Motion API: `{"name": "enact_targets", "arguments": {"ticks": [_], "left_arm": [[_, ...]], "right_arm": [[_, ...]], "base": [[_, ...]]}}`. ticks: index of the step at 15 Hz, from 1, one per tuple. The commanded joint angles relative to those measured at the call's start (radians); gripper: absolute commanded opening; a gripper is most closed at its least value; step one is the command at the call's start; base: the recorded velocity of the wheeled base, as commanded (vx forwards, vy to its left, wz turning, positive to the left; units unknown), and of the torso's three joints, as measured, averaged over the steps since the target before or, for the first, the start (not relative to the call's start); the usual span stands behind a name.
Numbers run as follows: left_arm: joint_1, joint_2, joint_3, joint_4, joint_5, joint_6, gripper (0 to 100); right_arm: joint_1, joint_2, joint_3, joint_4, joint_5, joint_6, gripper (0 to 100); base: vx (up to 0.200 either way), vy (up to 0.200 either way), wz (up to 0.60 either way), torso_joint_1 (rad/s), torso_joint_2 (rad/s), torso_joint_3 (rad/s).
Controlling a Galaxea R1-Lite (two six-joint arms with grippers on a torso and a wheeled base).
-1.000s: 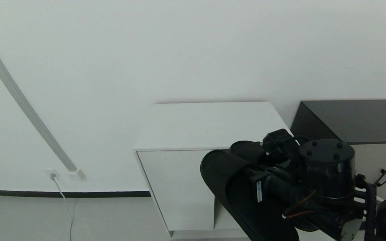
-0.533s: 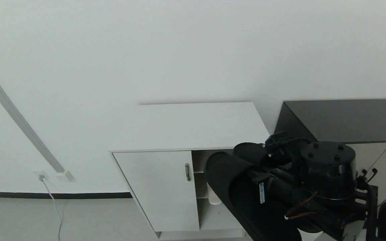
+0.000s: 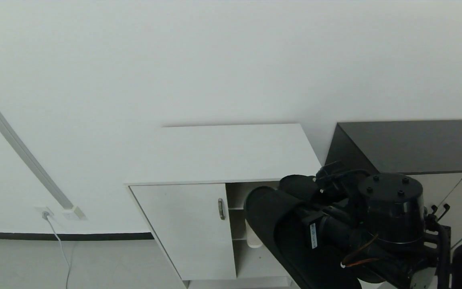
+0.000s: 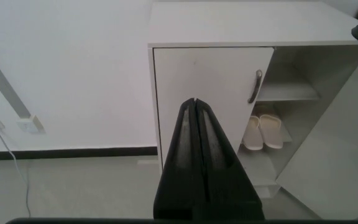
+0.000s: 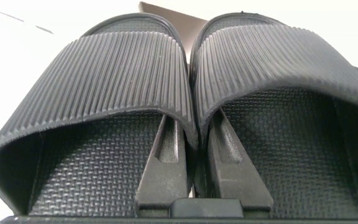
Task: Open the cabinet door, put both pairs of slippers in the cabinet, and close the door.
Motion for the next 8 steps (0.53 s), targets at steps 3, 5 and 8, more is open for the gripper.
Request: {"name": "enact_targets", "arguments": {"ticks": [3, 5, 8], "left_arm": [[0.000, 0.001, 0.000, 0.000, 0.000, 0.001, 0], [0.000, 0.001, 0.000, 0.000, 0.000, -0.001, 0], [0.000, 0.001, 0.000, 0.000, 0.000, -0.001, 0]], "right_arm": [[0.004, 0.002, 0.003, -0.002, 0.000, 0.000, 0], [0.004, 0.003, 0.003, -0.001, 0.000, 0.000, 0], [0.004, 0.012, 0.003, -0.001, 0.001, 0.000, 0]], "base": [[0.000, 0.000, 0.00, 0.000, 0.00, 0.000], [0.000, 0.000, 0.00, 0.000, 0.00, 0.000], [0.000, 0.000, 0.00, 0.000, 0.00, 0.000]]}}
